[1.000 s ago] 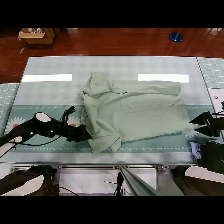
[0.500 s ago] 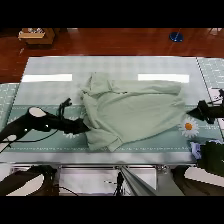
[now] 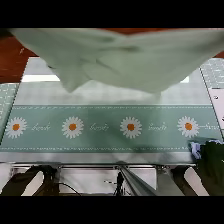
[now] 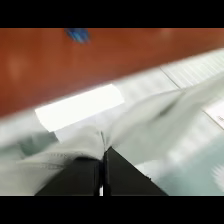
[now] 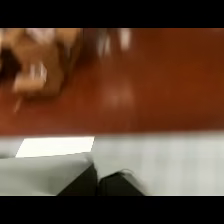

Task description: Fold the shirts.

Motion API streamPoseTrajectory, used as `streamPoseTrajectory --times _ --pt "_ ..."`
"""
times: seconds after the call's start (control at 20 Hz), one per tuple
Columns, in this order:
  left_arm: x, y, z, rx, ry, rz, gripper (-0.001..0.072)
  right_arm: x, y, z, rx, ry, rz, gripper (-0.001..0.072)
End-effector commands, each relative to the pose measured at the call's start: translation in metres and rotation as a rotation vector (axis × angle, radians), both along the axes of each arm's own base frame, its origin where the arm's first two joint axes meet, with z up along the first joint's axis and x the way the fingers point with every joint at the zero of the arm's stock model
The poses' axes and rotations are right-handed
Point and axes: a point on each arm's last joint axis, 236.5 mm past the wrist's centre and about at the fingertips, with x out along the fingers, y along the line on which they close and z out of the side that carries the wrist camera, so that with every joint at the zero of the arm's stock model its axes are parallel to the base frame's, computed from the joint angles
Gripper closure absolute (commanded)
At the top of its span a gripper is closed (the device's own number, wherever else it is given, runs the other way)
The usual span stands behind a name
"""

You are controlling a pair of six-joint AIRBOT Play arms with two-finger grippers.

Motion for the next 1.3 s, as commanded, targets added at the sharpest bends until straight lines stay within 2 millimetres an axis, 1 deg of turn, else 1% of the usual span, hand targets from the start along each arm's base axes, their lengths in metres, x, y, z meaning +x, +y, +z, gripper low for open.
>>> streamPoseTrajectory --times 0.0,0.05,0.1,0.15,0.2,0.25,0.3,0.4,0.5,0.6,0.65,0.7,0.75,0.8,0.85,0.9,0.95,1.0,1.05,1.1,1.15,1.25 --pt "-0.079 0.027 0.117 0.110 -0.323 0.192 0.0668 -0.077 0.033 0.136 -0.058 -0.342 -0.111 0.0695" --pt "-0.095 0.025 0.129 0.112 -0.351 0.199 0.0668 -0.093 0.038 0.149 -0.076 -0.357 -0.135 0.0695" --pt "-0.114 0.021 0.136 0.115 -0.369 0.194 0.0668 -0.109 0.043 0.158 -0.106 -0.361 -0.160 0.0695" --pt "-0.129 0.018 0.136 0.120 -0.373 0.189 0.0668 -0.122 0.047 0.162 -0.135 -0.358 -0.177 0.0695" --pt "-0.143 0.015 0.132 0.119 -0.358 0.188 0.0669 -0.133 0.051 0.161 -0.162 -0.335 -0.189 0.0695" --pt "-0.155 0.016 0.124 0.121 -0.326 0.201 0.0669 -0.142 0.055 0.156 -0.179 -0.301 -0.195 0.0695" --pt "-0.166 0.020 0.112 0.128 -0.277 0.223 0.0669 -0.151 0.060 0.147 -0.200 -0.251 -0.196 0.0695" --pt "-0.189 0.029 0.087 0.144 -0.183 0.276 0.0669 -0.166 0.065 0.121 -0.225 -0.141 -0.198 0.0695" --pt "-0.210 0.035 0.068 0.145 -0.116 0.320 0.0669 -0.180 0.064 0.102 -0.263 -0.067 -0.219 0.0695" --pt "-0.221 0.033 0.062 0.120 -0.085 0.323 0.0670 -0.192 0.059 0.095 -0.296 -0.046 -0.262 0.0695" --pt "-0.223 0.031 0.060 0.117 -0.070 0.311 0.0670 -0.196 0.060 0.089 -0.303 -0.023 -0.261 0.0695" --pt "-0.222 0.027 0.059 0.109 -0.057 0.293 0.0670 -0.199 0.061 0.078 -0.307 0.028 -0.248 0.0695" --pt "-0.220 0.020 0.059 0.102 -0.047 0.261 0.0671 -0.201 0.061 0.065 -0.309 0.086 -0.234 0.0695" --pt "-0.213 0.016 0.052 0.110 -0.007 0.232 0.0671 -0.201 0.059 0.053 -0.308 0.145 -0.222 0.0695" --pt "-0.202 0.017 0.037 0.133 0.078 0.215 0.0671 -0.196 0.056 0.045 -0.295 0.186 -0.211 0.0696" --pt "-0.187 0.014 0.028 0.134 0.126 0.181 0.0671 -0.189 0.052 0.041 -0.287 0.208 -0.203 0.0696" --pt "-0.170 0.017 0.013 0.146 0.191 0.166 0.0671 -0.179 0.045 0.033 -0.267 0.247 -0.195 0.0696" --pt "-0.151 0.020 -0.008 0.153 0.271 0.153 0.0670 -0.167 0.037 0.019 -0.241 0.302 -0.184 0.0696" --pt "-0.132 0.025 -0.032 0.158 0.366 0.145 0.0671 -0.155 0.027 -0.001 -0.221 0.373 -0.170 0.0696" --pt "-0.113 0.028 -0.062 0.169 0.468 0.121 0.0670 -0.143 0.018 -0.024 -0.194 0.450 -0.153 0.0696" --pt "-0.093 0.031 -0.092 0.168 0.564 0.103 0.0670 -0.131 0.007 -0.053 -0.152 0.545 -0.141 0.0696" --pt "-0.048 0.036 -0.140 0.135 0.675 0.090 0.0669 -0.111 -0.005 -0.104 -0.063 0.706 -0.098 0.0696"
